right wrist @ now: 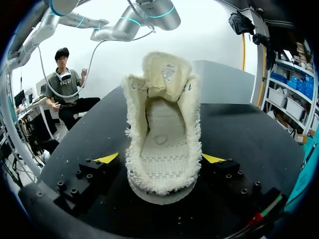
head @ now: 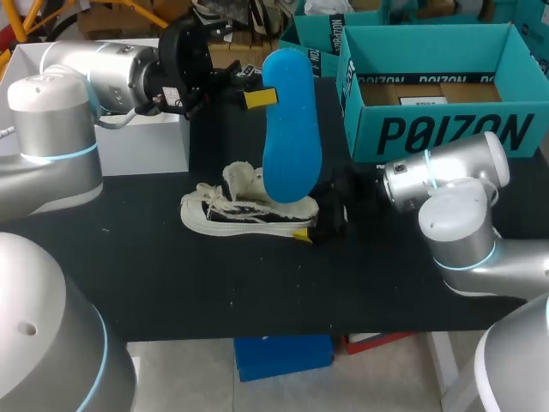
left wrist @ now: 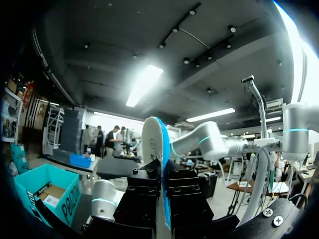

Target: Take the shoe out of the shoebox, open the shoe tongue, remove and reinsert the insole, then place the shoe into the shoebox

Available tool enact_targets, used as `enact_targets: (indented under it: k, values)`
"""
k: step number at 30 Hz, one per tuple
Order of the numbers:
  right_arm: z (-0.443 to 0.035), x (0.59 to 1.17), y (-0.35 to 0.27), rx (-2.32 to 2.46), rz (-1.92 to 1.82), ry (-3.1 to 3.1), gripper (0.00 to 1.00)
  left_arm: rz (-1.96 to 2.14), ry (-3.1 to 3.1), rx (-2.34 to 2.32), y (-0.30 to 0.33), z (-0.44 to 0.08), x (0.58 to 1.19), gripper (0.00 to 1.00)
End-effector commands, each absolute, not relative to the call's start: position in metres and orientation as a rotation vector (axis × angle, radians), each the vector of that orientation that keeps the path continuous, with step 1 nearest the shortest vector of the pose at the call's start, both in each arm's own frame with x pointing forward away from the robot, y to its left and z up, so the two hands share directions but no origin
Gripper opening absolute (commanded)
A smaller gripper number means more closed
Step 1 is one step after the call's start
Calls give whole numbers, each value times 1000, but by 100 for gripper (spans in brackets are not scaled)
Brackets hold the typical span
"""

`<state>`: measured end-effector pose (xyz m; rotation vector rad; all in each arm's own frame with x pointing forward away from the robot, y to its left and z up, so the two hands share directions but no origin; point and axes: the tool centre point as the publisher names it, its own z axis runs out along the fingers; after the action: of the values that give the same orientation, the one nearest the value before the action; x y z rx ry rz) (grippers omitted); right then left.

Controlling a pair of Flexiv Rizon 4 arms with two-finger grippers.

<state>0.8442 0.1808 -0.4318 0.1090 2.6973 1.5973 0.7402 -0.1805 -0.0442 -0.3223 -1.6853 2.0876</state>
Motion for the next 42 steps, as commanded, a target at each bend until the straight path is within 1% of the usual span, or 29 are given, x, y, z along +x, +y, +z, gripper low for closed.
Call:
enact_targets:
  k: [1,6,13,21,32,42]
  values:
    - [-416,844,170,110,1426,2839,100,2091,-1690,-319,-181,-45,739,0]
    - [-402,843,155,125,1241,2960,100,2091,-1690,-319,-181,-45,739,0]
    - [-386,845,146,127,1079,3048,100,2091,-1690,-319,-181,-45,739,0]
    - [-378,851,152,66,879,3176,100,2091,-1690,-319,-181,-45,739,0]
    - [-367,858,156,93,489,3262,100,2091,-1690,-319,-181,-45,739,0]
    - [-363,859,165,100,255,3293,100,2091,-1690,-319,-181,-45,739,0]
